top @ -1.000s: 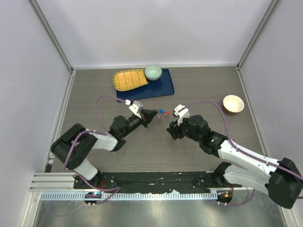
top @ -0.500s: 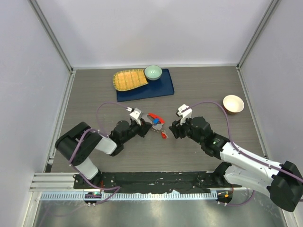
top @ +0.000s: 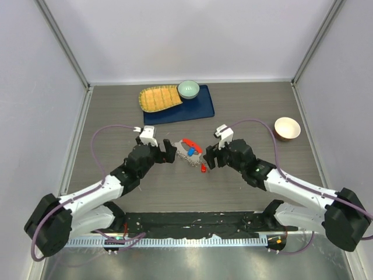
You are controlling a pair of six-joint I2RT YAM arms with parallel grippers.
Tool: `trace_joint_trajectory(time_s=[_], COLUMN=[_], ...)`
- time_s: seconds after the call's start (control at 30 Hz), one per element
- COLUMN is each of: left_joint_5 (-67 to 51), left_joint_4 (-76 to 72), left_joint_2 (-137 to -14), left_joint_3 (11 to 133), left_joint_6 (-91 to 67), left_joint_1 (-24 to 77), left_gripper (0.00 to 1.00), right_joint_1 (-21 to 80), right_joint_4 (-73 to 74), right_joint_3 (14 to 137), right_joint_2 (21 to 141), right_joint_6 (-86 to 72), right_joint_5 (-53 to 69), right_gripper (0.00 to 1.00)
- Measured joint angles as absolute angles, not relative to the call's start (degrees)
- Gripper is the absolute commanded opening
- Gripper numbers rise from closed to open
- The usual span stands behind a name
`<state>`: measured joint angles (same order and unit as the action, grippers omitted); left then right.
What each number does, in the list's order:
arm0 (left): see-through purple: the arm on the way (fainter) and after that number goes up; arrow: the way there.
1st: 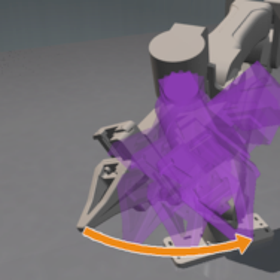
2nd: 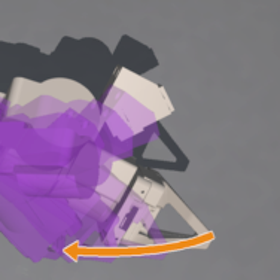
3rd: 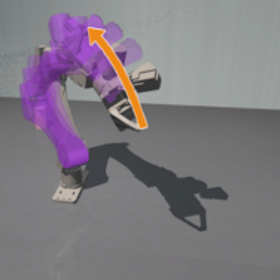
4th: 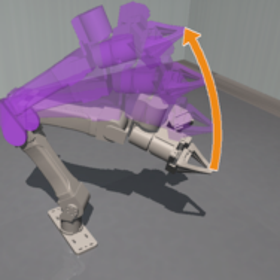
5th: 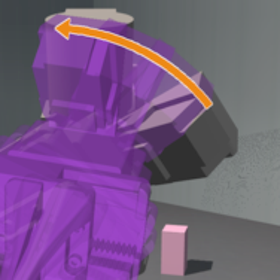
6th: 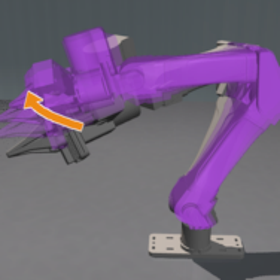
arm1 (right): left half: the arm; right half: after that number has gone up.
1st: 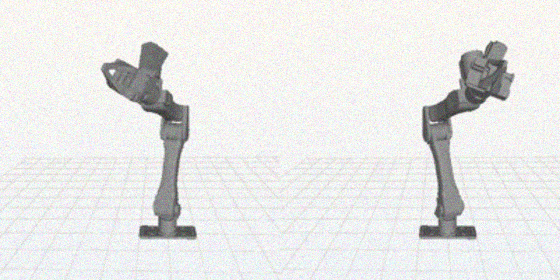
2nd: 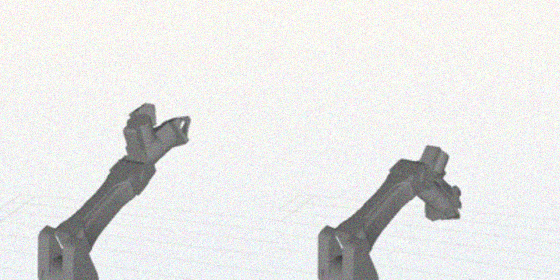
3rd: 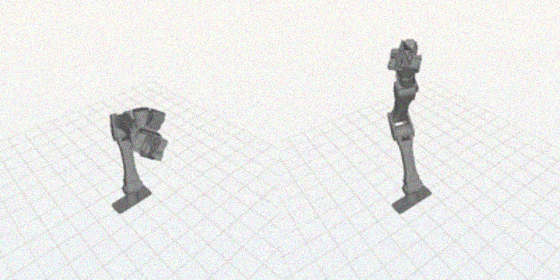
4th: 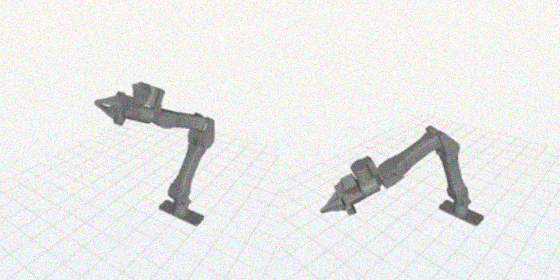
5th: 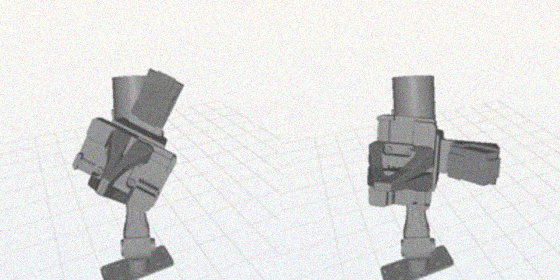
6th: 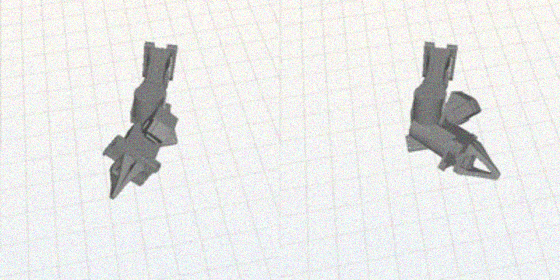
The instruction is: Put the keys on the keyring
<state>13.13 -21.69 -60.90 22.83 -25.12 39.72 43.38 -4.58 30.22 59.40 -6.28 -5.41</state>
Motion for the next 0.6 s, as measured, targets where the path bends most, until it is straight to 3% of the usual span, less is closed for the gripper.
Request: trace_joint_trajectory(time_s=[0.2, 0.37, 0.6], left_joint_5=[21.43, 22.72, 9.58], left_joint_4=[-3.73, 7.07, 16.36], left_joint_2=[-54.41, -50.5, -45.67], left_joint_3=[29.21, 33.65, 37.74], left_joint_6=[-30.5, -34.28, -39.31], left_joint_1=[39.72, 37.95, 17.91], left_gripper=[1.0, 1.0, 1.0], right_joint_1=[40.01, 31.44, 13.21], right_joint_4=[-5.1, -6.09, -5.63], right_joint_3=[37.12, 42.57, 43.68], right_joint_2=[67.44, 73.25, 71.77], right_joint_6=[-9.34, -15.68, -29.06], right_joint_5=[-3.03, 1.72, 4.62], right_gripper=[0.82, 0.82, 0.91])
